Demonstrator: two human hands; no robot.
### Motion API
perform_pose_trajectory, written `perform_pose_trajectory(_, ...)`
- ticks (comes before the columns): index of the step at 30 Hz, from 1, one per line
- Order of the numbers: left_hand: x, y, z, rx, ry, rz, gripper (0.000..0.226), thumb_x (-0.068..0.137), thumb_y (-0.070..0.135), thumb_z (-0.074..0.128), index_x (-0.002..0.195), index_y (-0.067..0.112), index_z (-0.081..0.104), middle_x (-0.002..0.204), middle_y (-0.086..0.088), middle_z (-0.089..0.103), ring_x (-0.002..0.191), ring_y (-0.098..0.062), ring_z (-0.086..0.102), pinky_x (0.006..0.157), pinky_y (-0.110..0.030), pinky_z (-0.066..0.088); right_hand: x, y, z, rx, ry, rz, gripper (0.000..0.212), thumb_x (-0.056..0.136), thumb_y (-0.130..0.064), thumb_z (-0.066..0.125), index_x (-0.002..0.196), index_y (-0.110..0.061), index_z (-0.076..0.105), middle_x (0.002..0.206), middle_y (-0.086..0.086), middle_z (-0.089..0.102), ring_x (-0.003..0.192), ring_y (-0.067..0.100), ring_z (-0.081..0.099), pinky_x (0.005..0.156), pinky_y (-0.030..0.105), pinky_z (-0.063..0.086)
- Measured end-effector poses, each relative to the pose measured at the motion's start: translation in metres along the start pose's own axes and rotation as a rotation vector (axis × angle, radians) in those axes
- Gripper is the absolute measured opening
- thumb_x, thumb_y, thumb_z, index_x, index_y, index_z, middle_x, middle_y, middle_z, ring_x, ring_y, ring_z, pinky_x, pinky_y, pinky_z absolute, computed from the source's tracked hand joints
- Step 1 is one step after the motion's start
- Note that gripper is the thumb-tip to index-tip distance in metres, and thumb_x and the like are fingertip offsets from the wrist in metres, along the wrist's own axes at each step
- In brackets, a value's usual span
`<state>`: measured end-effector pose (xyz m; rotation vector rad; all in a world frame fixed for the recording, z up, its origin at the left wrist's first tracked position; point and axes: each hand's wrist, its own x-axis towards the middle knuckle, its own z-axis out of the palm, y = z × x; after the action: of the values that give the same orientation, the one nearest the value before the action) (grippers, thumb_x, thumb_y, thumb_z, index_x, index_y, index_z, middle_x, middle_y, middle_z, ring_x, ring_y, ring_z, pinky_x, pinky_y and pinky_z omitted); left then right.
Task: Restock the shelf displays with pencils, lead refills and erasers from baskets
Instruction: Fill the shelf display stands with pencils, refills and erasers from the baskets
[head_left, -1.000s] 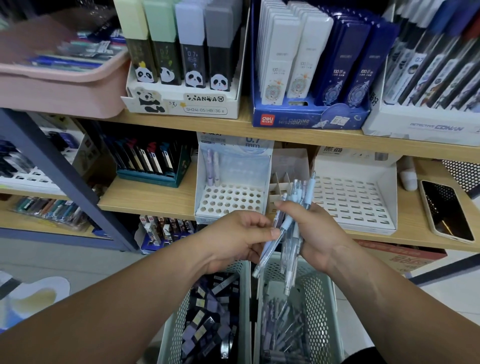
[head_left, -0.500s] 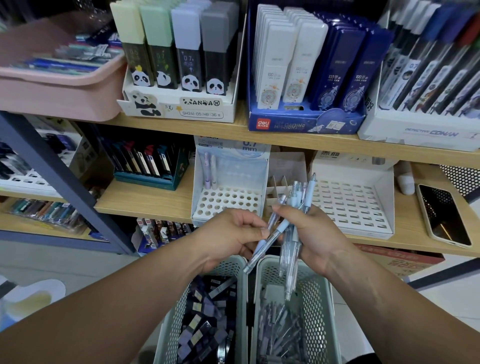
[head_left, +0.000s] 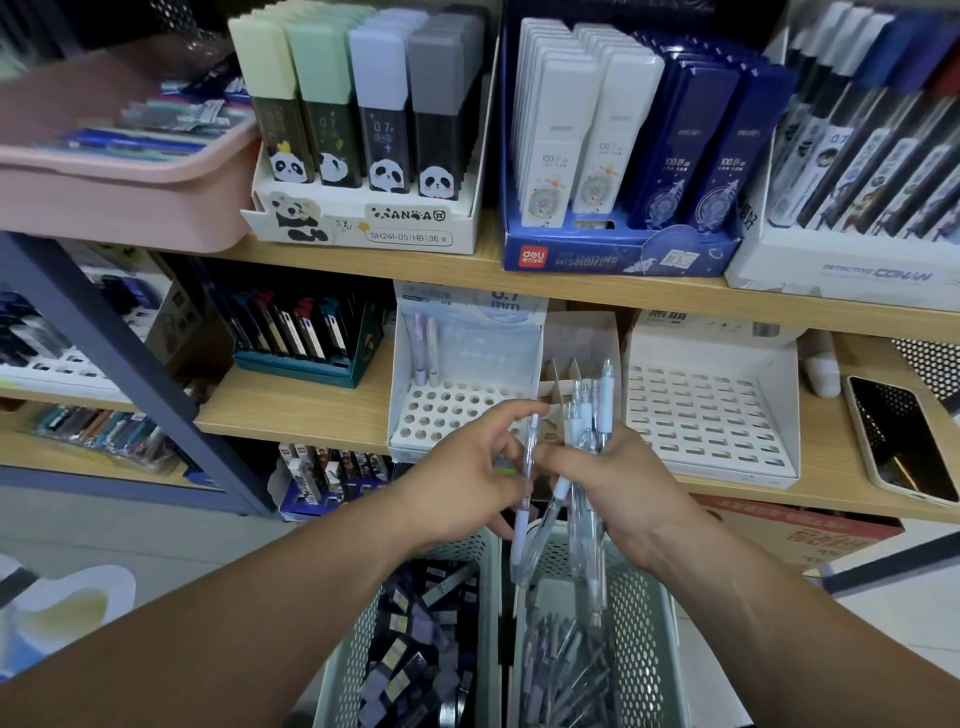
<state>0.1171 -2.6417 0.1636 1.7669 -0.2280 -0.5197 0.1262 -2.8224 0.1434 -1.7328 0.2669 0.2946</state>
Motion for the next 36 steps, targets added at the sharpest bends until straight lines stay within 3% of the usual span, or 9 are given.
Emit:
perform_pose_trajectory(3,0.001,-0.003,-0.002,-0.034,-0.008,0.009,0.071,0.093,0.001,0.064,0.146,0.042,0.041,0.090,0.001,0.055,0.086,-0.027,0.070,0.074,-0.045,0.062,-0.005,-0.005,0.001,0.029,-0.013,-0.013,0.087,0.047,-0.054,0.092,0.118,-0.013,0.064,0.106,0.006,0.075,0.101,0.024,0.072,0.093,0.049,0.056)
perform_pose_trajectory(6,0.000,-0.001,-0.003,-0.005,-0.032,0.000,0.061,0.095,0.005,0.063,0.146,0.033,0.045,0.116,-0.008,0.061,0.092,-0.023,0.072,0.072,-0.036,0.057,-0.007,-0.007,0.001,0.063,-0.051,-0.035,0.049,0.068,-0.029,0.089,0.109,-0.008,0.070,0.097,0.008,0.078,0.093,0.026,0.074,0.092,0.047,0.057)
perform_pose_trajectory(11,0.002,-0.002,0.001,-0.033,0.061,0.025,0.047,0.093,-0.002,0.063,0.129,0.028,0.061,0.105,-0.021,0.065,0.083,-0.020,0.074,0.069,-0.036,0.058,-0.005,-0.004,0.005,0.033,-0.011,-0.012,0.076,0.052,-0.047,0.091,0.115,-0.013,0.066,0.100,0.003,0.078,0.097,0.020,0.074,0.093,0.046,0.056)
perform_pose_trajectory(15,0.006,0.002,-0.015,0.056,0.339,0.103,0.022,0.084,0.003,0.076,0.096,0.020,0.070,0.086,-0.014,0.071,0.072,-0.017,0.067,0.073,-0.033,0.059,-0.005,-0.007,0.004,0.069,0.009,-0.001,0.087,0.046,-0.052,0.091,0.119,-0.012,0.063,0.106,0.001,0.076,0.104,0.019,0.071,0.091,0.037,0.052)
perform_pose_trajectory(20,0.011,0.011,-0.044,-0.043,0.692,0.178,0.013,0.081,0.010,0.081,0.084,0.019,0.072,0.082,-0.003,0.073,0.075,-0.026,0.071,0.072,-0.041,0.062,-0.007,-0.008,-0.005,0.071,0.020,0.008,0.041,0.074,-0.022,0.087,0.108,-0.007,0.069,0.098,0.005,0.078,0.097,0.019,0.073,0.088,0.032,0.052)
perform_pose_trajectory(22,0.012,0.015,-0.054,-0.048,0.780,0.236,0.014,0.082,0.011,0.080,0.081,0.022,0.072,0.079,-0.004,0.071,0.072,-0.027,0.070,0.069,-0.042,0.061,-0.007,-0.007,-0.007,0.066,0.025,0.010,0.045,0.072,-0.024,0.087,0.109,-0.006,0.068,0.099,0.004,0.077,0.098,0.019,0.071,0.088,0.031,0.051)
perform_pose_trajectory(25,0.016,0.020,-0.063,0.036,0.884,0.289,0.017,0.085,0.014,0.079,0.076,0.023,0.067,0.071,0.003,0.064,0.061,-0.010,0.060,0.059,-0.024,0.054,-0.006,-0.004,-0.010,0.057,0.033,0.013,0.058,0.068,-0.031,0.090,0.116,-0.010,0.066,0.106,0.001,0.076,0.103,0.018,0.070,0.089,0.032,0.050)
perform_pose_trajectory(28,0.024,0.019,-0.064,0.099,0.977,0.279,0.023,0.084,0.018,0.080,0.073,0.027,0.062,0.068,0.007,0.059,0.057,-0.004,0.052,0.056,-0.016,0.046,-0.006,-0.004,-0.013,0.040,0.048,-0.002,0.042,0.074,-0.025,0.087,0.110,-0.013,0.069,0.097,-0.002,0.078,0.095,0.016,0.072,0.079,0.028,0.050)
perform_pose_trajectory(36,0.041,0.008,-0.064,0.130,1.034,0.196,0.023,0.083,0.016,0.080,0.072,0.021,0.060,0.065,0.007,0.060,0.053,0.003,0.053,0.054,-0.010,0.044,-0.004,-0.004,-0.018,0.011,0.056,0.004,0.027,0.077,-0.021,0.084,0.099,-0.011,0.073,0.088,0.001,0.078,0.088,0.018,0.073,0.081,0.032,0.052)
